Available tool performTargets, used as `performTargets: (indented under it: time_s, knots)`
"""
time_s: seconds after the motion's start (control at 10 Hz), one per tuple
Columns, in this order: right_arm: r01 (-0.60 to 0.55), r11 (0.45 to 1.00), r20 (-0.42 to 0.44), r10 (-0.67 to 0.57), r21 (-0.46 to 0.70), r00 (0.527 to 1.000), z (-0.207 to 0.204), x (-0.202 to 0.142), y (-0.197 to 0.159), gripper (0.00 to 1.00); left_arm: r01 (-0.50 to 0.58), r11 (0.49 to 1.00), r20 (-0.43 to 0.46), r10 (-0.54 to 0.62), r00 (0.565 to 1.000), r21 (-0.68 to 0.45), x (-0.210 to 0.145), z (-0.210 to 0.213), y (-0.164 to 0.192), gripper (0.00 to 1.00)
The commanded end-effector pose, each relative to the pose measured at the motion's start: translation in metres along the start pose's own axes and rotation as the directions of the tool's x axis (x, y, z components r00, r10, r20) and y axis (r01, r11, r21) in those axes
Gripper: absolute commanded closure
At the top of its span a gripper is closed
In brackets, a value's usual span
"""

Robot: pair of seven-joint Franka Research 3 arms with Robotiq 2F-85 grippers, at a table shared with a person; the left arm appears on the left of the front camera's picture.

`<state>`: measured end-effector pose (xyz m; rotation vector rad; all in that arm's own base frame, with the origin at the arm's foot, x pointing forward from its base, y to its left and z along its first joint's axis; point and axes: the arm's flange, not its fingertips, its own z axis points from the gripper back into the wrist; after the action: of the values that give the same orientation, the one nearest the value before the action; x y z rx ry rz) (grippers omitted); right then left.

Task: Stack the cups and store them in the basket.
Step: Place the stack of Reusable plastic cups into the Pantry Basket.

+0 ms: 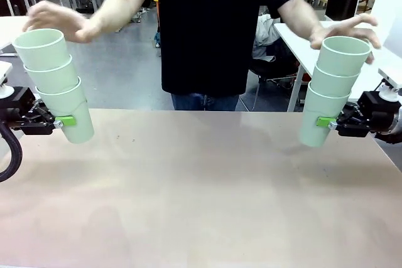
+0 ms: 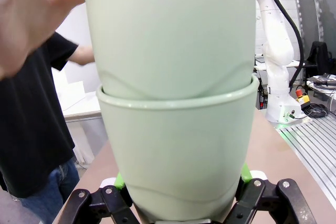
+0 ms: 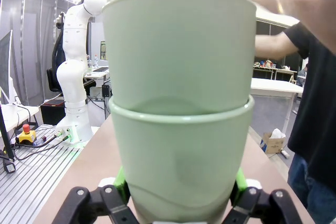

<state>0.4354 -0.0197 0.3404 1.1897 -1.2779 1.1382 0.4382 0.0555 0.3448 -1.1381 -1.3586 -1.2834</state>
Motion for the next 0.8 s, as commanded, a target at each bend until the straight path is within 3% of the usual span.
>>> performTargets:
  time_s: [0.0,0.7]
  knots:
    - [-0.012,1.0,0.002,0.012,0.0,1.0,-0.0011,0.0024,0.0012,0.13,0.009,1.0,0.005,-0.009,1.0,-0.001,0.0045,-0.0027,-0.001,0.15]
    - [-0.012,1.0,0.002,0.012,0.0,1.0,-0.0011,0.0024,0.0012,0.13,0.009,1.0,0.005,-0.009,1.0,-0.001,0.0045,-0.0027,-0.001,0.15]
